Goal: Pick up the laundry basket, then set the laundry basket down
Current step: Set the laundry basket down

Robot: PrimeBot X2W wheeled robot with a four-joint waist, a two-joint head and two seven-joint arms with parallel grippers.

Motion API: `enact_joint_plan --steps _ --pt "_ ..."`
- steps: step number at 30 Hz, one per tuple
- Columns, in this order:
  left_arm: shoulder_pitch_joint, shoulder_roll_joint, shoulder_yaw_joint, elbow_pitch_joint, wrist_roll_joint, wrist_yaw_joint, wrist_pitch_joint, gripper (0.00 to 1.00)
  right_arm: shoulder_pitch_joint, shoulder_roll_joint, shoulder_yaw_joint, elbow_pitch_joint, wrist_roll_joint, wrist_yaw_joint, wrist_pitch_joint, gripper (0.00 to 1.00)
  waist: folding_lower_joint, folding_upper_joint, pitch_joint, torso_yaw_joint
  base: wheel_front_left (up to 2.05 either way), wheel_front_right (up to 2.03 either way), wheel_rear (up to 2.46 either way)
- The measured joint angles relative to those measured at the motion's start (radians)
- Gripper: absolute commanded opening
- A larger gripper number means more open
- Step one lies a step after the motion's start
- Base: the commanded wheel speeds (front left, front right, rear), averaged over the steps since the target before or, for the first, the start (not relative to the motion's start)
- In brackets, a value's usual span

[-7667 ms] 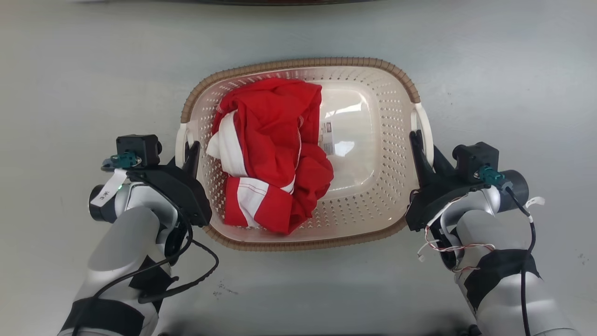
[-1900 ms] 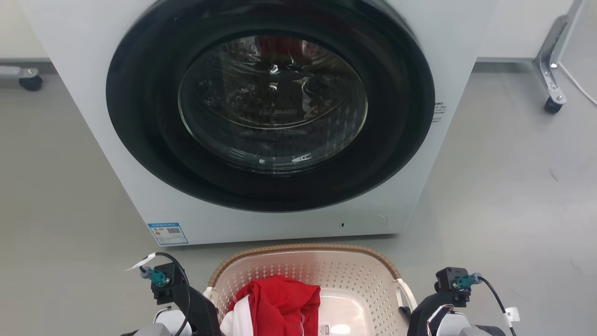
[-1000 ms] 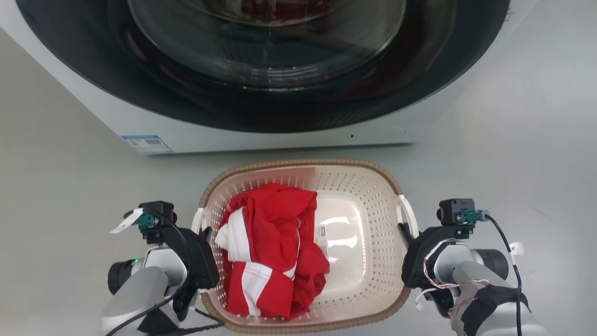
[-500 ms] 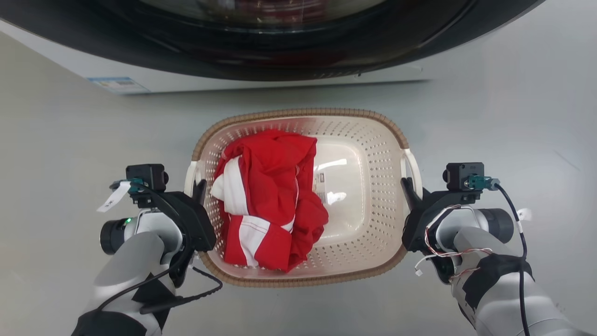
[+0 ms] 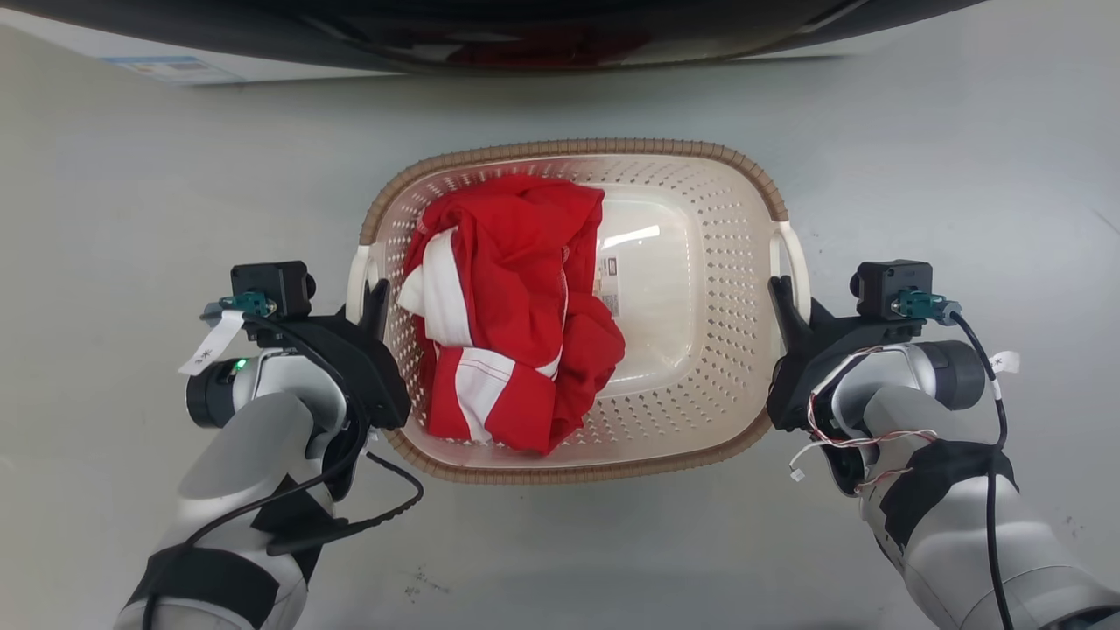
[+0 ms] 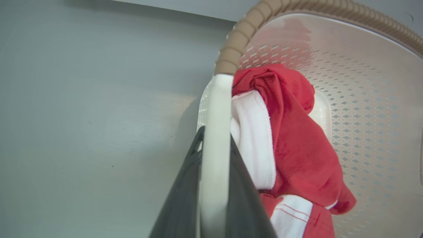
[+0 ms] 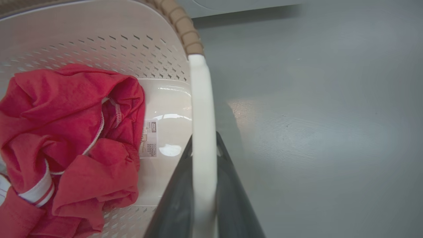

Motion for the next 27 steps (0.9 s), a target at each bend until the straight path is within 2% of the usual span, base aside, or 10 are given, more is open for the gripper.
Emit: enact_joint_plan --steps 27 --pt "-0.03 -0.007 -0.019 0.03 0.0 -0.001 -0.034 0.0 -0.022 0.002 -0.001 0.021 -0.007 -0.004 -0.037 0.0 -0.0002 -0.0002 0.066 0.007 0.0 0.0 0.0"
